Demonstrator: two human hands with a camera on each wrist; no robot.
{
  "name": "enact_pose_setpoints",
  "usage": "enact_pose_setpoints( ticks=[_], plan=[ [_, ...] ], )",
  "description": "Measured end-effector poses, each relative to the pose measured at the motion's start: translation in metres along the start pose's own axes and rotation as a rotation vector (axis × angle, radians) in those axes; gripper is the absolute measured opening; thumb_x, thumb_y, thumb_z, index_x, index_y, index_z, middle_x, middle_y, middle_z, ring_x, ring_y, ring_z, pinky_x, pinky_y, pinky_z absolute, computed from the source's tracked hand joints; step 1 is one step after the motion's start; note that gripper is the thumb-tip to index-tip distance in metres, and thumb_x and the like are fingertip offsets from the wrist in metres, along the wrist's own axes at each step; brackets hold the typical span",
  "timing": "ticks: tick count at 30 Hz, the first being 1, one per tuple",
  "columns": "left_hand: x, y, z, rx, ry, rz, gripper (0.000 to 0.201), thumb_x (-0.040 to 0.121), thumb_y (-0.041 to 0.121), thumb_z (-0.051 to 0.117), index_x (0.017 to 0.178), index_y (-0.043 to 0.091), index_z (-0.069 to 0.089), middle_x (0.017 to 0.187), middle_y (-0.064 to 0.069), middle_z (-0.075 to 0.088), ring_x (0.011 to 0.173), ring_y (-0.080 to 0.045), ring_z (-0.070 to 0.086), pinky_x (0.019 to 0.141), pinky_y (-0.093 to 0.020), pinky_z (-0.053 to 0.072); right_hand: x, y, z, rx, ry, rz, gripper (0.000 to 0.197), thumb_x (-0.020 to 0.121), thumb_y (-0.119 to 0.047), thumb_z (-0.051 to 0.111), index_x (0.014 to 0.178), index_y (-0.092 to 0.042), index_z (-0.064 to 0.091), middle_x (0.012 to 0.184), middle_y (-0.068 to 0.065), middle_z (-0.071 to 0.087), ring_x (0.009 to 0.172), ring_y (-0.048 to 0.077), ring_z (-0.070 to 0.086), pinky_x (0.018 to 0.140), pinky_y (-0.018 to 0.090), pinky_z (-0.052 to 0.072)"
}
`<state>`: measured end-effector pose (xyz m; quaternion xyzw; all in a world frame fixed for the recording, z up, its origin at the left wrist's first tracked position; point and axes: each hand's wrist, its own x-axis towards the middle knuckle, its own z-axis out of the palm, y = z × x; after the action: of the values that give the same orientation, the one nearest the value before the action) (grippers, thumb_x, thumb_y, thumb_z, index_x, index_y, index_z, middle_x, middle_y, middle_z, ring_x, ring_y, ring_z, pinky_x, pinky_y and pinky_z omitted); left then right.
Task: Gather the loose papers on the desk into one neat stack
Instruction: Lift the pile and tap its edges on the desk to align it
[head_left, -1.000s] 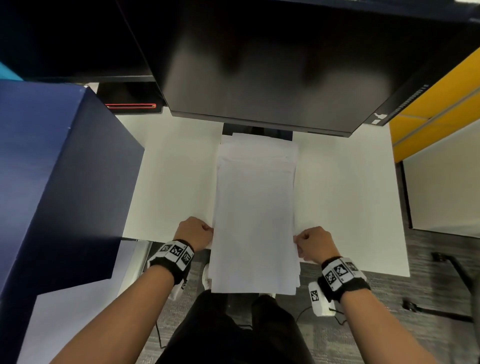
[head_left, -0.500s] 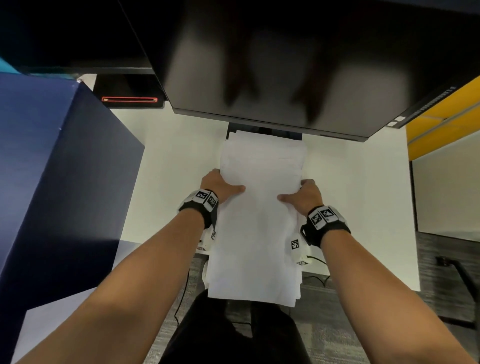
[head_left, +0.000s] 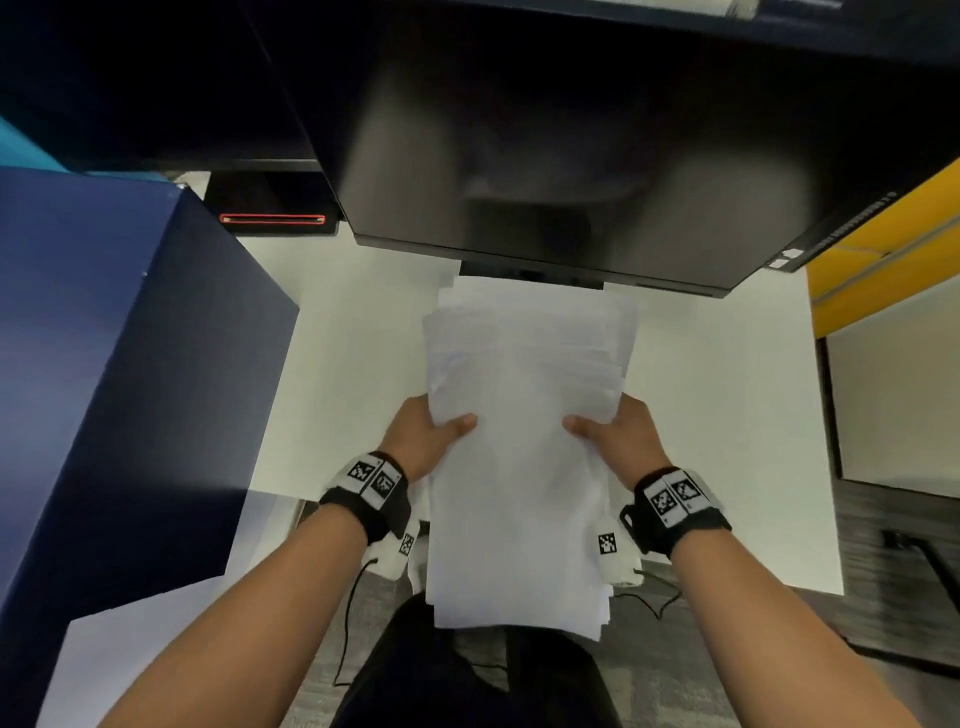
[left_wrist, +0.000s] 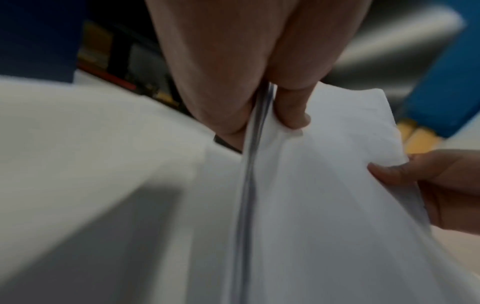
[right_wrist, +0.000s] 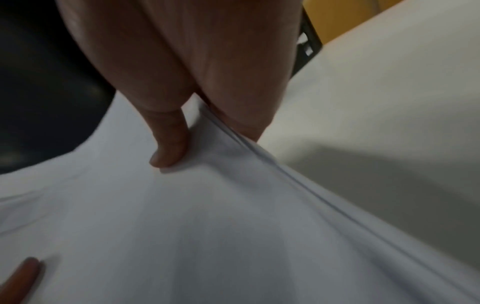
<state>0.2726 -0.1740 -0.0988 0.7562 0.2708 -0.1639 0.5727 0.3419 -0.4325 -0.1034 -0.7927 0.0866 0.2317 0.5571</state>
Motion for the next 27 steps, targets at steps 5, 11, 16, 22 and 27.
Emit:
enact_pose_setpoints(
  ticks=[5, 11, 16, 22, 27],
  plan=[
    [-0.046, 0.072, -0.022, -0.013, 0.200, 0.274, 0.015, 0.084, 0.025, 0.079, 0.097, 0.018, 0.074, 0.081, 0.007, 0.073, 0.073, -0.009, 0.072, 0.068, -0.020, 0.056, -0.040, -0.068, -0.023, 0.139, 0.130, -0.276, 0.032, 0.074, -0.007, 0.083, 0.102, -0.019, 0.075, 0.097, -0.007, 0.077, 0.091, 0.010, 0.074, 0.079, 0.026, 0.059],
    [-0.077, 0.153, -0.037, 0.029, 0.315, 0.795, 0.039, 0.087, 0.015, 0.076, 0.126, 0.020, 0.067, 0.116, 0.018, 0.067, 0.104, 0.013, 0.062, 0.093, -0.014, 0.050, -0.077, -0.143, -0.052, 0.204, 0.277, -0.608, 0.024, 0.076, -0.002, 0.081, 0.088, -0.021, 0.073, 0.081, -0.026, 0.075, 0.082, -0.003, 0.072, 0.074, 0.013, 0.052],
    [-0.081, 0.161, -0.028, -0.023, 0.316, 0.862, 0.038, 0.088, 0.015, 0.075, 0.125, 0.021, 0.067, 0.118, 0.007, 0.070, 0.111, -0.004, 0.065, 0.096, -0.021, 0.051, -0.077, -0.144, -0.062, 0.204, 0.306, -0.683, 0.032, 0.078, -0.003, 0.079, 0.088, -0.032, 0.070, 0.083, -0.032, 0.072, 0.084, -0.009, 0.069, 0.076, 0.012, 0.052],
    [-0.039, 0.107, -0.005, 0.061, 0.211, 0.564, 0.035, 0.083, 0.021, 0.080, 0.117, 0.015, 0.072, 0.110, 0.003, 0.071, 0.100, -0.012, 0.066, 0.097, -0.035, 0.053, -0.052, -0.092, -0.051, 0.131, 0.209, -0.502, 0.040, 0.076, -0.008, 0.082, 0.105, -0.032, 0.067, 0.099, -0.019, 0.073, 0.094, -0.005, 0.069, 0.079, 0.013, 0.053],
    [-0.033, 0.115, 0.000, 0.053, 0.323, 0.485, 0.014, 0.084, 0.024, 0.079, 0.086, 0.020, 0.065, 0.080, -0.001, 0.059, 0.073, -0.015, 0.050, 0.065, -0.029, 0.047, -0.041, -0.092, -0.042, 0.161, 0.326, -0.462, 0.037, 0.076, -0.009, 0.082, 0.106, -0.024, 0.068, 0.098, -0.013, 0.070, 0.092, 0.008, 0.070, 0.072, 0.008, 0.051]
  ],
)
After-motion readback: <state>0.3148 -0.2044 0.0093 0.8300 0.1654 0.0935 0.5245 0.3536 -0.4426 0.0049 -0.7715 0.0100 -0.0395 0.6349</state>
